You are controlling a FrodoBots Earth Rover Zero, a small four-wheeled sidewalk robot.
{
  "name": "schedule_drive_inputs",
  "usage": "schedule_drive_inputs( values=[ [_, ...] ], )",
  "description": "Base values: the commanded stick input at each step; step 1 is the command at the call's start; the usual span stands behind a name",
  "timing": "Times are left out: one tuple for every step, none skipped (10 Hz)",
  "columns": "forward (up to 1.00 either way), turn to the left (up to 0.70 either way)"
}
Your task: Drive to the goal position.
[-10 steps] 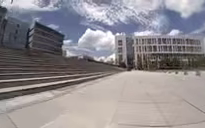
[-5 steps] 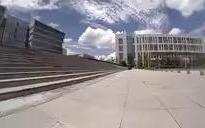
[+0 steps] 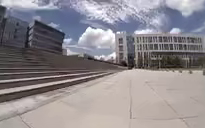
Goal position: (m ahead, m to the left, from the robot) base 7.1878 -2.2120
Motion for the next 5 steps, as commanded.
schedule_drive_inputs(
  values=[
    [0.7, 0.0],
    [0.7, 0.0],
    [0.7, 0.0],
    [0.7, 0.0],
    [0.7, 0.0]
  ],
)
